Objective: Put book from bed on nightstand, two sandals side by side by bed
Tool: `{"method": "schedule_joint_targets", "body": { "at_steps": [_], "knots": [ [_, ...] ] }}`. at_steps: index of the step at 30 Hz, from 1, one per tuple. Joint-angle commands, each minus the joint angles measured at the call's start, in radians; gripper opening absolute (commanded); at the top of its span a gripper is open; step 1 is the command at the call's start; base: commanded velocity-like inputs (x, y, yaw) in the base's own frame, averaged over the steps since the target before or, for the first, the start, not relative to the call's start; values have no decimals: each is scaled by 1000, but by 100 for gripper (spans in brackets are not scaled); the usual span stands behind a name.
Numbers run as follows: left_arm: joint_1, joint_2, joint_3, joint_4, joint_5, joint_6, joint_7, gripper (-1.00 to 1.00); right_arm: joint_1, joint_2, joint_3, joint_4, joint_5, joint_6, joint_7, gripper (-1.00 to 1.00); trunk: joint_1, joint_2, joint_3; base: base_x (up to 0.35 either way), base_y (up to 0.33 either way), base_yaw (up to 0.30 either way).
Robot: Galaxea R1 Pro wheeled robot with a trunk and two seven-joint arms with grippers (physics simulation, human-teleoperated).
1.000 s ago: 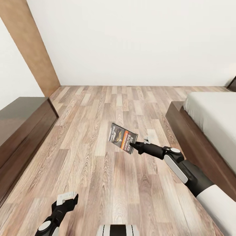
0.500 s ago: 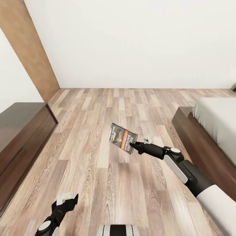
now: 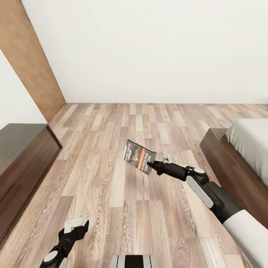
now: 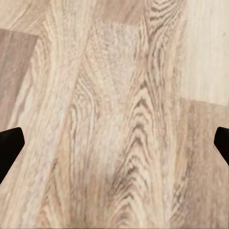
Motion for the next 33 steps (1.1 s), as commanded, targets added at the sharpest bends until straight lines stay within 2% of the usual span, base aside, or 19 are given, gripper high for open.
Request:
{"method": "schedule_joint_targets", "body": {
  "at_steps": [1,33],
  "knots": [
    [0,0,-1,-2,9,5,4,100,-1,-1,1,-1,-13,7,-1,-100,0,0,-1,335,1,0],
    [0,0,-1,-3,10,5,4,100,-1,-1,1,-1,-13,7,-4,-100,0,0,-1,335,14,0]
  ]
}}
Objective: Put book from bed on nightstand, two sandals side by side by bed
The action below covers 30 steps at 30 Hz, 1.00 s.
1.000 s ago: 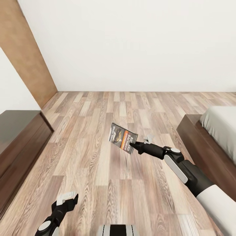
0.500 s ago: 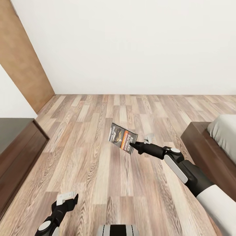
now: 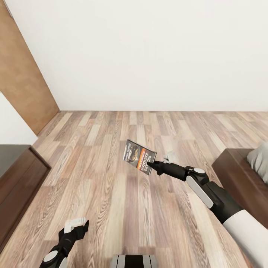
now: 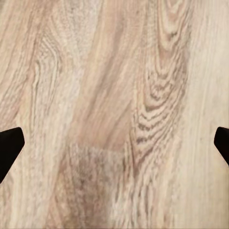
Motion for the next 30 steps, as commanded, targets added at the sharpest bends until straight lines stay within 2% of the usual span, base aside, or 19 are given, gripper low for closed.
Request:
{"method": "schedule_joint_targets", "body": {
  "at_steps": [1,11,21,30],
  "knots": [
    [0,0,-1,-2,9,5,4,100,-1,-1,1,-1,-13,7,-1,-100,0,0,-1,335,52,0],
    [0,0,-1,-2,9,5,4,100,-1,-1,3,-1,-13,8,-1,-100,0,0,-1,335,23,-36],
    [0,0,-1,-4,9,4,4,100,-1,-1,1,-1,-13,7,0,-100,0,0,-1,331,1,-207],
    [0,-3,5,-20,15,4,7,100,-1,-1,1,-1,-13,8,-2,-100,0,0,-1,70,11,-273]
  ]
}}
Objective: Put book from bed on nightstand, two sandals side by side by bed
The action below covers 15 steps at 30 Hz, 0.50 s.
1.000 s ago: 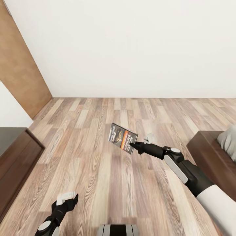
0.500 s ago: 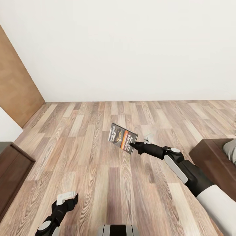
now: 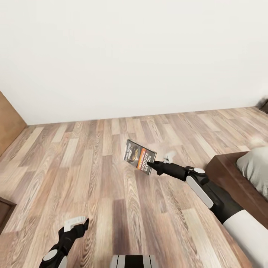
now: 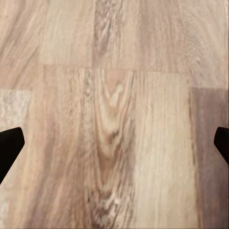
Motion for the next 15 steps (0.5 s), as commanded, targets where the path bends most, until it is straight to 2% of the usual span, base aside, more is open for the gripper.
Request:
{"method": "schedule_joint_targets", "body": {
  "at_steps": [1,15],
  "knots": [
    [0,0,-4,-3,8,6,4,100,-1,0,1,-1,-13,7,-1,-100,0,0,-1,205,94,-274],
    [0,1,-6,-3,6,6,2,100,-1,0,1,-1,-13,7,-2,-100,0,0,-1,300,124,-274]
  ]
}}
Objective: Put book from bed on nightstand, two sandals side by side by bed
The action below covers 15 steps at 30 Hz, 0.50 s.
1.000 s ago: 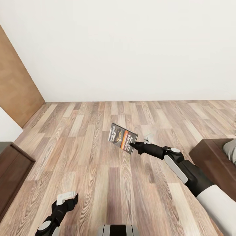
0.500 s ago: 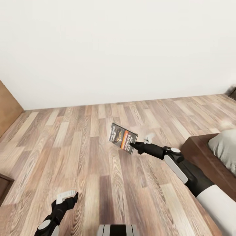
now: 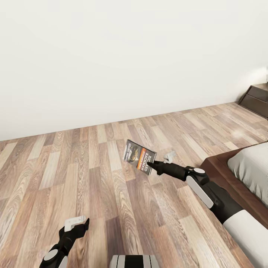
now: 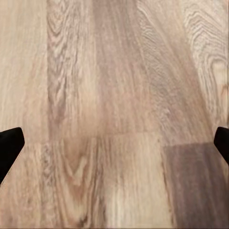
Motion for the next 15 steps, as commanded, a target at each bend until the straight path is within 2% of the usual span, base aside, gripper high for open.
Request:
{"method": "schedule_joint_targets", "body": {
  "at_steps": [1,15],
  "knots": [
    [0,1,-1,-2,9,5,4,100,-1,-1,1,-1,-13,7,-1,-100,0,0,-1,316,167,-274],
    [0,1,-1,-2,9,5,4,100,-1,-1,2,-1,-13,7,-3,-100,0,0,-1,301,206,-265]
  ]
}}
